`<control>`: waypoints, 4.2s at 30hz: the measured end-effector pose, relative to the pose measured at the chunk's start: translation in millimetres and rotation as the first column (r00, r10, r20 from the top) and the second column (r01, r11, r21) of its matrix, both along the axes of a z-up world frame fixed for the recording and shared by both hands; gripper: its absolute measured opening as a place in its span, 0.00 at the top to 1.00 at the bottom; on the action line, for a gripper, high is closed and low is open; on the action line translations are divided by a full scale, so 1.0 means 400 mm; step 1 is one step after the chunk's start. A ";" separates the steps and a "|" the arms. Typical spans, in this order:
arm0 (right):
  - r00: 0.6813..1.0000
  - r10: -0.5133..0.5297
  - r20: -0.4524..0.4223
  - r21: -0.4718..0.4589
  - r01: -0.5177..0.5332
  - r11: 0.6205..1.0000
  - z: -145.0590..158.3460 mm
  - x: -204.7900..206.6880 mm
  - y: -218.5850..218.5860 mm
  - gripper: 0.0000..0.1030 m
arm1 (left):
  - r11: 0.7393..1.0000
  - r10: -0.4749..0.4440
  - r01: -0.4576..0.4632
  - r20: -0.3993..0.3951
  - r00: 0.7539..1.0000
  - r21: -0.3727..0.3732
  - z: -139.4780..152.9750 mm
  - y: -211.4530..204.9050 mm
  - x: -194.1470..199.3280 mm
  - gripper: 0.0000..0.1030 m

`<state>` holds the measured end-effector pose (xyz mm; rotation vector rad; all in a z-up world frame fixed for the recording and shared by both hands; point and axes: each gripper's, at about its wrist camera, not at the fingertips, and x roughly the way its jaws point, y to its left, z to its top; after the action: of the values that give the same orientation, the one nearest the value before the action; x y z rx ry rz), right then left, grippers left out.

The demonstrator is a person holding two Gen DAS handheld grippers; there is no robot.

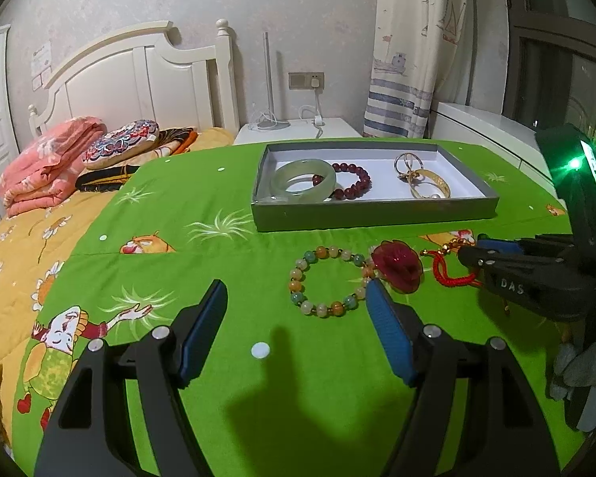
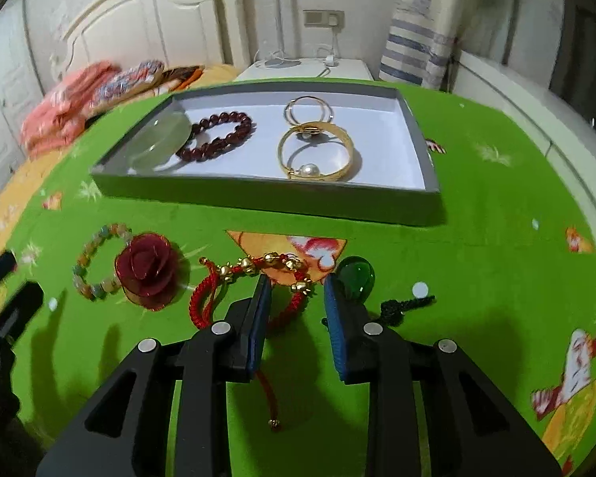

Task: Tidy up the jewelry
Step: 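Grasp the red rose ornament with the left tool while the right tool grasps the red string bracelet, then carry the red rose and red string bracelet into the tray and release both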

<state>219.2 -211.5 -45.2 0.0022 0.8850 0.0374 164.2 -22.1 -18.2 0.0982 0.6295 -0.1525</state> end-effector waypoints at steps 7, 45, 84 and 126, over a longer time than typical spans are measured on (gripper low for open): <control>0.997 0.079 0.013 -0.056 -0.078 0.995 0.000 -0.017 0.040 0.90 | 1.000 -0.012 0.012 -0.015 1.000 -0.002 -0.006 -0.003 0.000 0.32; 0.987 0.047 0.151 0.011 -0.049 0.999 0.043 -0.196 -0.048 0.90 | 0.981 -0.156 0.174 -0.175 0.972 0.091 -0.074 -0.232 0.164 0.59; 0.934 0.045 0.354 -0.020 -0.041 0.999 0.107 -0.167 0.063 0.90 | 0.991 0.103 -0.094 0.108 0.989 -0.091 0.037 0.014 0.006 0.59; 0.924 -0.063 0.376 -0.007 0.071 0.997 0.213 0.221 -0.029 0.90 | 0.992 0.120 -0.122 0.112 0.986 0.015 0.106 -0.100 0.463 0.59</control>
<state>307.5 -223.0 40.1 0.0055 0.4997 -0.0347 349.2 -61.9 24.2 0.0886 0.5243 -0.0227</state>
